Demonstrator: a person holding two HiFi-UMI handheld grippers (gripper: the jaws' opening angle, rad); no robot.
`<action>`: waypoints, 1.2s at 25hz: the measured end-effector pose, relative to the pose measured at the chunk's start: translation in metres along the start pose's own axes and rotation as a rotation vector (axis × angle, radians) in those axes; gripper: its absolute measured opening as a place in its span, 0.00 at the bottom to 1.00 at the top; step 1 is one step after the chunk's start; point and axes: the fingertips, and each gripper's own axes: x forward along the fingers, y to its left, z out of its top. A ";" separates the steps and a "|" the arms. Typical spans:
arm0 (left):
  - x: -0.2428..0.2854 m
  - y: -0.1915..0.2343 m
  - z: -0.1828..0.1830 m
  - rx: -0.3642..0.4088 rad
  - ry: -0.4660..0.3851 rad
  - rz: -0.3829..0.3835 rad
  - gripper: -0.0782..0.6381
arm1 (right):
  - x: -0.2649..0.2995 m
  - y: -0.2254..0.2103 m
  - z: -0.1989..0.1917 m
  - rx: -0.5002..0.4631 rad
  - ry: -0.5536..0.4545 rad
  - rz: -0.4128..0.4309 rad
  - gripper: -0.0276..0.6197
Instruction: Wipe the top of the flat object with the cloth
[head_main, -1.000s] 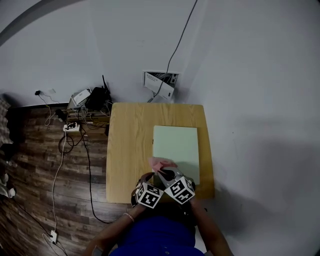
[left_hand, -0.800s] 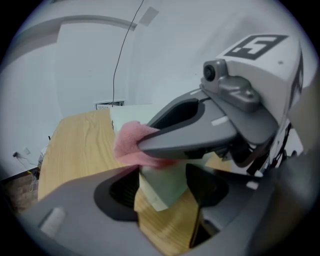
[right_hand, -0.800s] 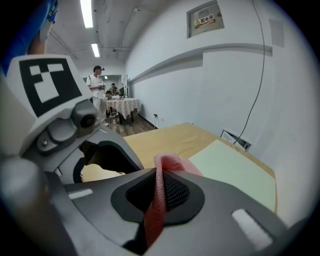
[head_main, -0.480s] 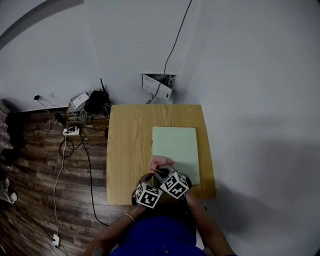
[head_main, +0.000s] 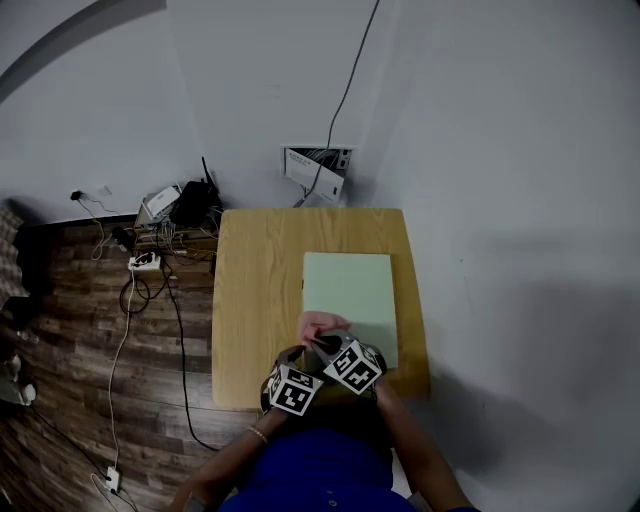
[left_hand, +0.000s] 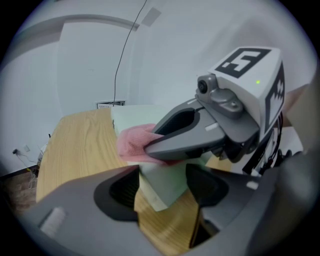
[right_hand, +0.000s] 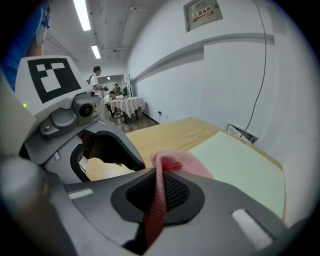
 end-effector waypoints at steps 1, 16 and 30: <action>0.000 0.000 0.000 0.001 0.000 0.001 0.52 | -0.001 0.000 -0.001 0.001 0.002 0.001 0.07; 0.000 0.000 0.000 -0.005 0.003 0.002 0.52 | -0.023 -0.020 -0.027 0.041 0.028 -0.048 0.07; 0.000 0.000 -0.001 -0.007 0.004 -0.007 0.52 | -0.057 -0.055 -0.065 0.153 0.053 -0.162 0.07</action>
